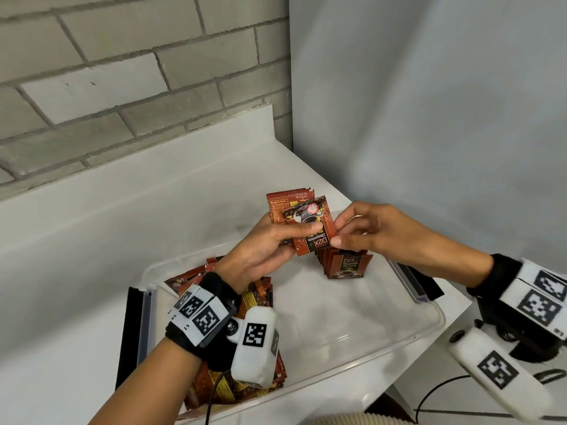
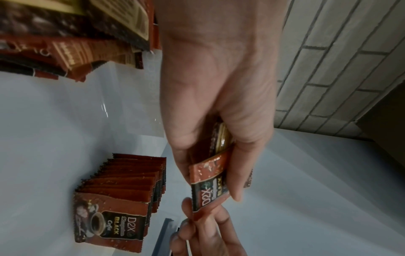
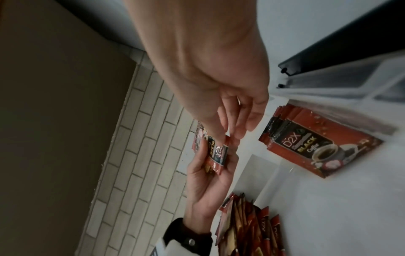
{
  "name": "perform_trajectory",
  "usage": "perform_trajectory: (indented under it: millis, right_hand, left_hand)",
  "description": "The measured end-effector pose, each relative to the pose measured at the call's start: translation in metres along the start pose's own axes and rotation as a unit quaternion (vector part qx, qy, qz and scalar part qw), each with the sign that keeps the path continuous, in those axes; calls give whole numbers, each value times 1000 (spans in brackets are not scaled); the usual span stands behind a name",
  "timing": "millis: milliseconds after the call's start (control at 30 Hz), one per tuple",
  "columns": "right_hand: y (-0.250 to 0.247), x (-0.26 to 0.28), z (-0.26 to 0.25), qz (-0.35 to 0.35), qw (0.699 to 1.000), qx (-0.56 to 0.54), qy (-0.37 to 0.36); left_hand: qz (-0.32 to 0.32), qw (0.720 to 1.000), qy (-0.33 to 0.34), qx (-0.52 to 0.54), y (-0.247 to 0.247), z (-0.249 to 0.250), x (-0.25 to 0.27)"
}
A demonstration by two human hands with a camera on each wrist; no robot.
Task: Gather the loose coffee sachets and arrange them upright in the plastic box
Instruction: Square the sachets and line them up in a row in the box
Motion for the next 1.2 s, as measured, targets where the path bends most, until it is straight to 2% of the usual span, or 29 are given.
perform_trajectory:
  millis: [67,200,400,500,600,800,1033,1200]
  right_hand:
    - [-2,-3,0,12,1000,-19,4]
    - [-10,-6,-6,50,998,9,-38]
    - [-14,-13,-18,71,991,58,-95]
    - [-12,-16,-23,69,991,59,-100]
    - [-12,-17,-24,78,992,39,-95]
    - [-17,-12,-16,-4,1000,-20,-16]
    - [-21,-10,-8,-6,1000,-27,-14]
    - [-32,-6,-4,-24,999,34,-22]
  left_hand:
    - [2,1000,-1,0,-1,0,0]
    - [10,1000,-3,-6,-4,0,-1]
    - [-25,999,-33,-31,-4,-1,-1]
    - [-40,997,-41,-47,-2,-3,1]
    - [-16,999,-29,-37,-3,-2,0]
    - [23,1000,5,-4,-9,3,-2]
    - [-7,1000,-9,7,-6,2,0]
    - [7,999,0,43,-10,5,-2]
Point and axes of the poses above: each hand's wrist, its own x-axis away from the middle knuckle, its own y-axis out of the palm, z = x × y, the point moved 2 cm from there along -x, towards the middle knuckle, and after that the axes turned 1 degree about -x, right-handed, at the moved point
